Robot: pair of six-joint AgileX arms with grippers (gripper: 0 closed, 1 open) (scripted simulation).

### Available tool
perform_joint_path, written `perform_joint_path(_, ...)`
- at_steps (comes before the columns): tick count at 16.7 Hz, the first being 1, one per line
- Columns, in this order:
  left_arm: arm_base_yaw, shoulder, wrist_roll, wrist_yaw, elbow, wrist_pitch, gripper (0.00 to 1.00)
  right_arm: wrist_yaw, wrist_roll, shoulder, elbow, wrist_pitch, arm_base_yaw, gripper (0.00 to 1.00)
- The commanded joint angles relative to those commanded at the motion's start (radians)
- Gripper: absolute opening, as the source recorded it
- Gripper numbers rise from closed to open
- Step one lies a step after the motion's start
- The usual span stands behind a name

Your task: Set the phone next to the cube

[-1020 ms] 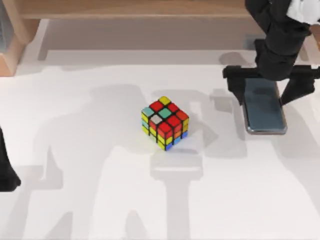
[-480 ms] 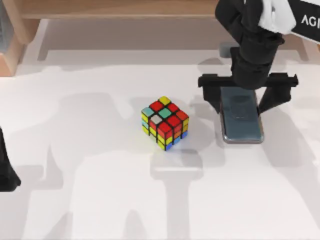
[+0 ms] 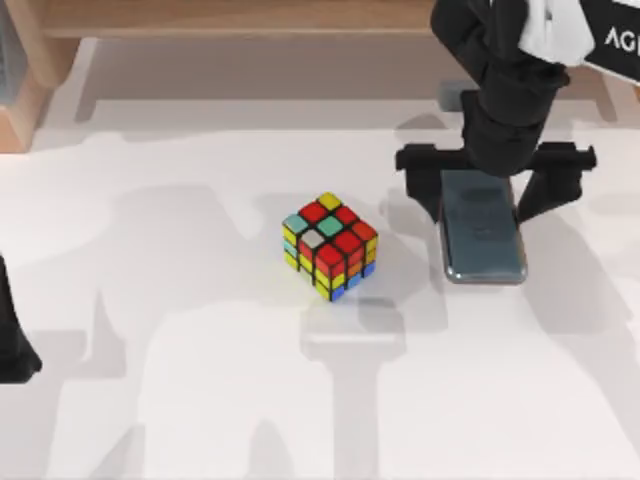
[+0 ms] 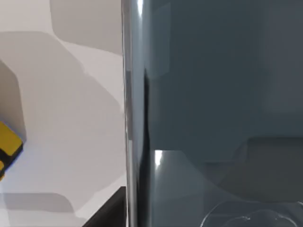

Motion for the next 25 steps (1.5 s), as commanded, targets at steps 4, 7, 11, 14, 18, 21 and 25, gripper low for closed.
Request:
perform_joint_path(4,0.0,0.0,0.0,0.0,0.0,0.0,1.0,0.001,0.0,-0.018,0.008,0.011,0.001,0.0)
perform_joint_path(7,0.0,0.0,0.0,0.0,0.0,0.0,1.0,0.002,0.0,-0.036,0.016,0.023,0.002,0.0)
perform_joint_path(11,0.0,0.0,0.0,0.0,0.0,0.0,1.0,0.003,0.001,-0.062,0.027,0.041,0.003,0.0)
perform_joint_path(14,0.0,0.0,0.0,0.0,0.0,0.0,1.0,0.004,0.001,-0.081,0.034,0.057,0.004,0.0)
perform_joint_path(18,0.0,0.0,0.0,0.0,0.0,0.0,1.0,0.005,0.001,-0.104,0.041,0.079,0.006,0.0)
perform_joint_path(21,0.0,0.0,0.0,0.0,0.0,0.0,1.0,0.005,0.001,-0.116,0.042,0.096,0.006,0.0)
perform_joint_path(25,0.0,0.0,0.0,0.0,0.0,0.0,1.0,0.005,0.001,-0.124,0.038,0.119,0.007,0.0)
